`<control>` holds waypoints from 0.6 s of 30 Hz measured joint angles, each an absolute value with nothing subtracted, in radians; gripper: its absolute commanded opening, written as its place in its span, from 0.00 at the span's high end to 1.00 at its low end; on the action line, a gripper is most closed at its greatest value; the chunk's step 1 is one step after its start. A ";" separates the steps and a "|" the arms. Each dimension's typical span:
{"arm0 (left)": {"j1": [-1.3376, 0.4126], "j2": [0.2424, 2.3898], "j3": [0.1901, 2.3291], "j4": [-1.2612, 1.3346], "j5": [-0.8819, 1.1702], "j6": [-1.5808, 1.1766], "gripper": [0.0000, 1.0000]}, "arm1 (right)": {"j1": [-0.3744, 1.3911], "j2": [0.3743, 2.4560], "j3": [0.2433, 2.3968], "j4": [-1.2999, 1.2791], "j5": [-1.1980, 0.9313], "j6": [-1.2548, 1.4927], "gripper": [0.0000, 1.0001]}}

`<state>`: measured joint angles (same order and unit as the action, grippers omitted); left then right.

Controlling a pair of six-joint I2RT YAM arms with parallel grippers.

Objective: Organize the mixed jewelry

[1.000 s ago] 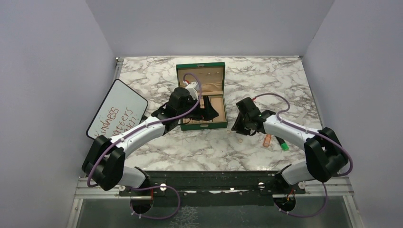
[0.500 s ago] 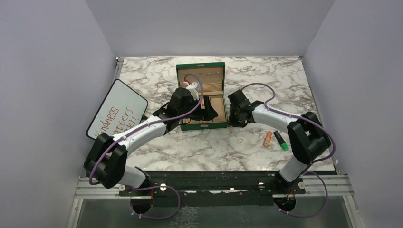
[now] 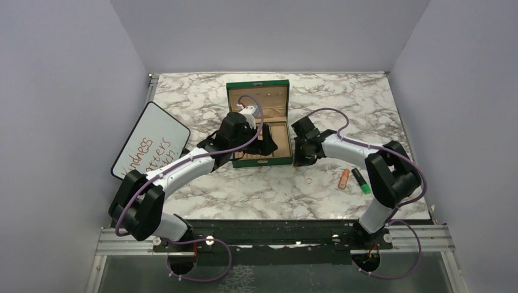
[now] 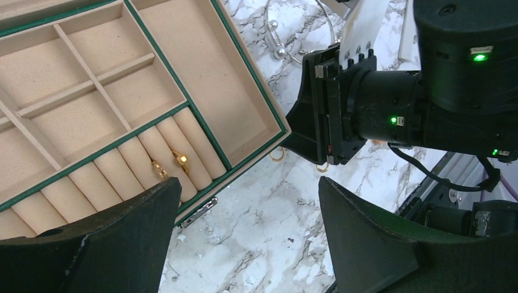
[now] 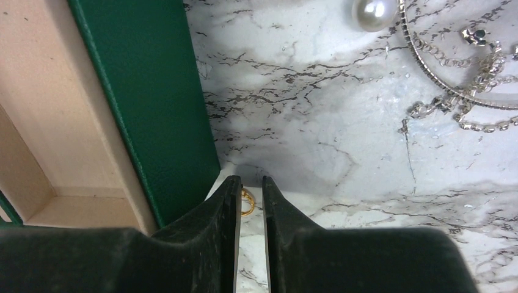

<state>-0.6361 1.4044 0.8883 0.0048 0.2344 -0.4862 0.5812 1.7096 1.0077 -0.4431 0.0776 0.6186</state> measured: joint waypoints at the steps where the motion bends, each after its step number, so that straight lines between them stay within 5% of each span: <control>1: -0.636 1.407 0.888 0.005 0.234 -0.485 0.16 | 0.581 1.710 1.008 -0.444 0.077 0.619 0.76; 18: -0.636 1.417 0.888 0.000 0.235 -0.480 0.17 | 0.581 1.657 0.957 -0.496 0.005 0.602 0.85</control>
<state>-0.6361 1.4166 0.8883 -0.0002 0.2348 -0.4805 0.5812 1.6573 0.9565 -0.4957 0.0051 0.6018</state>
